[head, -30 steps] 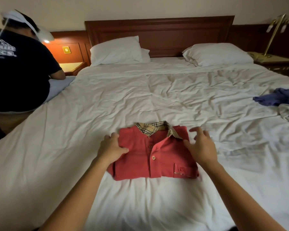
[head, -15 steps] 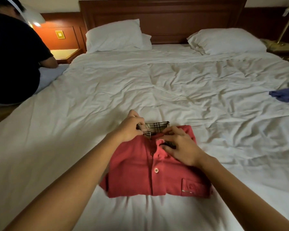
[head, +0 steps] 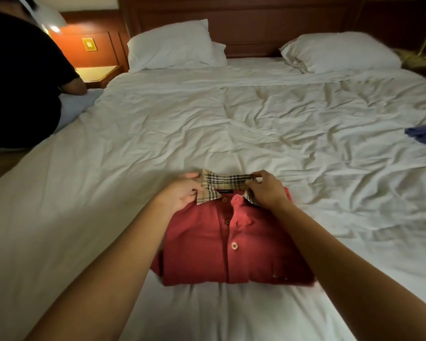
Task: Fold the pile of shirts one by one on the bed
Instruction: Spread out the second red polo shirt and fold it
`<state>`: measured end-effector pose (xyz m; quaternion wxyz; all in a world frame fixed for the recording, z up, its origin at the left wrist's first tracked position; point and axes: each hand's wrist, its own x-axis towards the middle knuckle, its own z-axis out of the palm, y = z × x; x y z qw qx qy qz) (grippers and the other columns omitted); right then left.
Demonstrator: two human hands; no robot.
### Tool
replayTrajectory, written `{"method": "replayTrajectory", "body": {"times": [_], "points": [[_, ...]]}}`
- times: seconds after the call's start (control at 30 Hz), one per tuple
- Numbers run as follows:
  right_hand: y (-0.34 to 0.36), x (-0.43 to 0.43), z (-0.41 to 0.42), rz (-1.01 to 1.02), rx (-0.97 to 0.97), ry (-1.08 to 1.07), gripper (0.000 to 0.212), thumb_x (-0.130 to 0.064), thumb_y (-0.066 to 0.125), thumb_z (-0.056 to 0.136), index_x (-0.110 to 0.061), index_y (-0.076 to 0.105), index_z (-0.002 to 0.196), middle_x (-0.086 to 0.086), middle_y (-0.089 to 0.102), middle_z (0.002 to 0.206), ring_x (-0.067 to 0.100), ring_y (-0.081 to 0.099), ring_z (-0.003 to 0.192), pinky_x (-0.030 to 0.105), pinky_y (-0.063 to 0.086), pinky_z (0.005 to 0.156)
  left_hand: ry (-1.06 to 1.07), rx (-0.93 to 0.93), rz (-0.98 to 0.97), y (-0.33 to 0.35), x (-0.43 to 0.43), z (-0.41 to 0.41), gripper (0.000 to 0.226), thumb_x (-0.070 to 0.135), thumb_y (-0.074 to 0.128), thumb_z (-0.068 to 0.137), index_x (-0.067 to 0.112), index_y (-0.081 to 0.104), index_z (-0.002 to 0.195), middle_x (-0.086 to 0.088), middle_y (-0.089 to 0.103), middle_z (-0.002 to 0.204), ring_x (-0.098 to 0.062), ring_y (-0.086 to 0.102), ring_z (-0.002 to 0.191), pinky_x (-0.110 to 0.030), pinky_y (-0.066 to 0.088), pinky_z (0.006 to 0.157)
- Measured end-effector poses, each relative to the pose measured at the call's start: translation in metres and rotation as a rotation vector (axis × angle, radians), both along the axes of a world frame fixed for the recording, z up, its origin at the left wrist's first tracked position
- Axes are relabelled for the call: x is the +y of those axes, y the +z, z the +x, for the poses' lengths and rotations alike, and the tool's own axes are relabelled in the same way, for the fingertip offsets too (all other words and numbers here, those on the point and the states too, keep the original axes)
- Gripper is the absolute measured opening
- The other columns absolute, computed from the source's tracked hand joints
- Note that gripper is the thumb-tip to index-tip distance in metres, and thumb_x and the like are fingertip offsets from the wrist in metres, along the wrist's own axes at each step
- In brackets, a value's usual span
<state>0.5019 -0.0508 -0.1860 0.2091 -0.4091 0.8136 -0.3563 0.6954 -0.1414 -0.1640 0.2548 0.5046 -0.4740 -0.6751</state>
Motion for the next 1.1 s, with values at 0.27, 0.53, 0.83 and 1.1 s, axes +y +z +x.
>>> {"method": "replayTrajectory", "body": {"times": [0.27,0.53,0.83,1.1], "points": [[0.016,0.0,-0.022,-0.043,-0.295,0.003,0.041,-0.034,0.051,0.101,0.001,0.069,0.106,0.017,0.07,0.107,0.027,0.065,0.098,0.036,0.049,0.087,0.023,-0.001,0.152,0.006,-0.007,-0.001,0.026,0.036,0.06,0.095,0.021,0.058,0.074,0.005,0.05,0.056,-0.005,0.04,0.037,-0.013,0.025,0.035],[0.006,-0.018,-0.033,-0.342,-0.47,-0.049,0.013,-0.008,0.061,0.096,-0.006,0.071,0.102,0.01,0.07,0.1,0.016,0.063,0.087,0.03,0.051,0.087,-0.009,0.08,0.209,0.003,-0.025,-0.009,0.026,0.031,0.058,0.098,0.02,0.056,0.075,0.006,0.052,0.052,-0.003,0.039,0.03,-0.011,0.023,0.03],[0.0,0.006,-0.029,-0.239,-0.085,0.229,0.036,-0.022,0.054,0.1,-0.027,0.058,0.136,-0.001,0.055,0.132,0.011,0.053,0.121,0.024,0.039,0.104,-0.362,-0.562,-0.597,-0.002,-0.033,0.015,0.031,0.023,0.066,0.096,0.016,0.052,0.122,-0.003,0.059,0.099,-0.014,0.062,0.065,-0.026,0.05,0.057],[0.012,0.043,-0.023,-0.001,0.412,0.597,0.024,-0.051,0.07,0.083,-0.041,0.069,0.105,-0.013,0.038,0.147,0.015,0.025,0.138,0.045,0.024,0.109,-0.774,-0.839,-0.958,-0.012,-0.026,0.023,0.052,0.03,0.06,0.099,0.03,0.046,0.148,0.001,0.018,0.166,-0.023,0.017,0.152,-0.041,0.012,0.124]]}}
